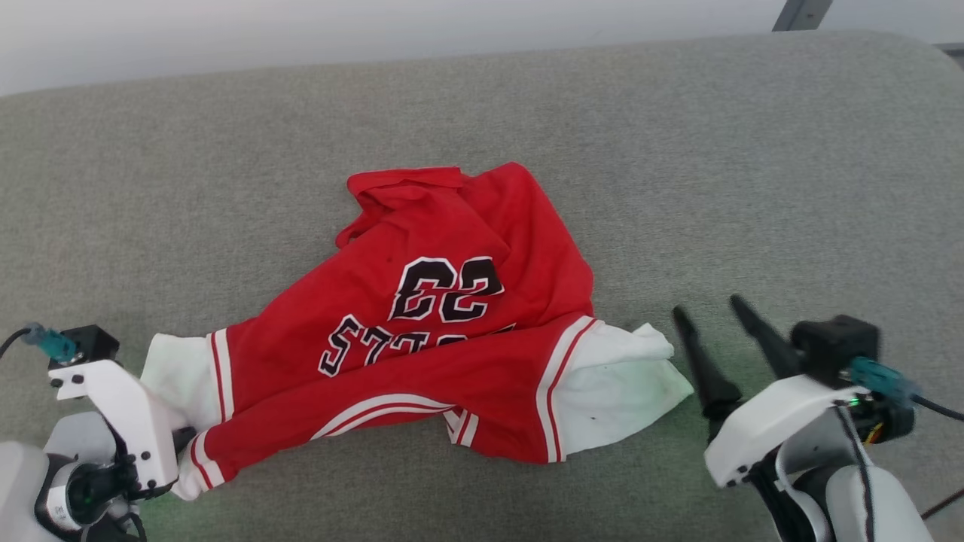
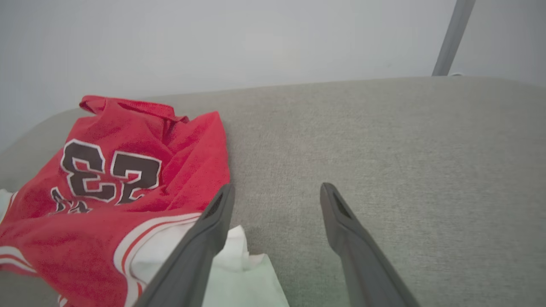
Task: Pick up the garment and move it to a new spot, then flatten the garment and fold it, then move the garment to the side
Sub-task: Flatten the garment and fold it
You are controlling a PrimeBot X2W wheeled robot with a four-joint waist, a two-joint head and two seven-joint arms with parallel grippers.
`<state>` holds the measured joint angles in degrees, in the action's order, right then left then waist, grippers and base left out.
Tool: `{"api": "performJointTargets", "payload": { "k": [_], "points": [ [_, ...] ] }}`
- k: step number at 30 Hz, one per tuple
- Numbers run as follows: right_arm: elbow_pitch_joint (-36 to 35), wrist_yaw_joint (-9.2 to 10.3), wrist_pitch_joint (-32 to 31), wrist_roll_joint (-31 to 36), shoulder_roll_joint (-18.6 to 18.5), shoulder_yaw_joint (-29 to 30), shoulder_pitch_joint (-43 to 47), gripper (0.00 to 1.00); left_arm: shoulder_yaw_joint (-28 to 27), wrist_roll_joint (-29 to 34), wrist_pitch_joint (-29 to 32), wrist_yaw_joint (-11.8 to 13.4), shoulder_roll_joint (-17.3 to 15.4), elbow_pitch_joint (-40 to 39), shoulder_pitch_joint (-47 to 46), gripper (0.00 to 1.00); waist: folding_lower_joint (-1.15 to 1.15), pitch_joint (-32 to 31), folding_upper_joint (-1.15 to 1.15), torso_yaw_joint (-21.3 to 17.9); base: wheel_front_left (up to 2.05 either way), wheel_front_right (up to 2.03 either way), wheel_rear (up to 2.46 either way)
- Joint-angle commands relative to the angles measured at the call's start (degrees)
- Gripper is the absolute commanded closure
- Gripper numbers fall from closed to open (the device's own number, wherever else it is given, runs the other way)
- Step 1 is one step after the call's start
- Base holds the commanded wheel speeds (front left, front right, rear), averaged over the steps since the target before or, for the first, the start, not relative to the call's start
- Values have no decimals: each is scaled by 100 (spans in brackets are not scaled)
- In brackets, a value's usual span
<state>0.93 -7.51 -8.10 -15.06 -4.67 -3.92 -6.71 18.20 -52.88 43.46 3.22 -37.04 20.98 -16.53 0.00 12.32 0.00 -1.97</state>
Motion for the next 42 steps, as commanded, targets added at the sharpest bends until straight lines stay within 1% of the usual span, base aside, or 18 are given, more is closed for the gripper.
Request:
{"api": "performJointTargets", "payload": {
  "k": [1, 4, 7, 11, 14, 17, 19, 21, 23, 24, 25, 29, 32, 35, 39, 42],
  "points": [
    [6, 4, -169, -79, -94, -119, 27, 0, 91, -1, -14, -47, 173, 102, -33, 100, 0, 47, 0, 39, 0, 0, 0],
    [-22, 4, -743, -274, -328, -437, 41, 0, 166, 57, -83, -120, 274, 212, -159, 100, 0, 105, 0, 110, 0, 0, 0],
    [-58, 4, -1386, -467, -546, -619, 8, 0, 235, 81, -120, -189, 367, 252, -255, 100, 0, 151, 0, 207, 0, 0, 0],
    [-47, 3, -2270, -575, -821, -767, -105, 0, 323, 134, -195, -252, 494, 237, -370, 100, 0, 223, 0, 355, 0, 0, 0],
    [45, 4, -2731, -618, -1002, -853, -222, 0, 374, 162, -232, -282, 579, 223, -442, 100, 0, 288, 0, 472, 0, 0, 0],
    [302, 3, -3128, -601, -1121, -983, -350, 0, 410, 180, -277, -291, 661, 228, -490, 100, 0, 344, 0, 581, 0, 0, 0],
    [554, 4, -3351, -650, -1120, -1121, -411, 0, 420, 175, -295, -295, 701, 254, -520, 100, 0, 371, 0, 638, 0, 0, 0],
    [858, 3, -3610, -728, -1113, -1301, -457, 0, 446, 182, -330, -330, 739, 280, -562, 100, 0, 388, 0, 691, 0, 0, 0],
    [1108, 1, -3861, -776, -1201, -1616, -512, 0, 458, 163, -343, -345, 776, 307, -594, 100, 0, 396, 0, 735, 0, 0, 0],
    [1203, 0, -3961, -939, -1190, -1749, -530, 56, 461, 170, -350, -359, 770, 326, -596, 100, 0, 393, 0, 749, 0, 0, 0],
    [1240, -15, -4003, -985, -1224, -1820, -590, 100, 468, 175, -356, -374, 761, 339, -603, 100, 0, 389, 0, 760, 0, 0, 0],
    [1179, -10, -4025, -1299, -1393, -1714, -940, 100, 444, 198, -328, -383, 661, 285, -706, 100, 0, 311, 0, 782, 0, 0, 0],
    [939, 2, -4174, -1622, -1476, -1587, -1137, 100, 428, 221, -260, -445, 493, 33, -805, 100, 0, 175, 0, 778, 0, 0, 0],
    [599, 3, -4362, -1917, -1597, -1425, -1307, 100, 418, 239, -83, -438, 257, -300, -850, 100, 0, -4, 0, 760, 0, 0, 0],
    [168, 3, -4575, -2249, -1631, -1214, -1484, 100, 336, 171, 265, -251, 37, -882, -963, 100, 0, -262, 0, 707, 0, 0, 0],
    [-75, 3, -4663, -2398, -1641, -1037, -1735, 100, 250, 177, 530, -21, -124, -1350, -1112, 100, 0, -427, 0, 679, 0, 0, 0]
  ]
}}
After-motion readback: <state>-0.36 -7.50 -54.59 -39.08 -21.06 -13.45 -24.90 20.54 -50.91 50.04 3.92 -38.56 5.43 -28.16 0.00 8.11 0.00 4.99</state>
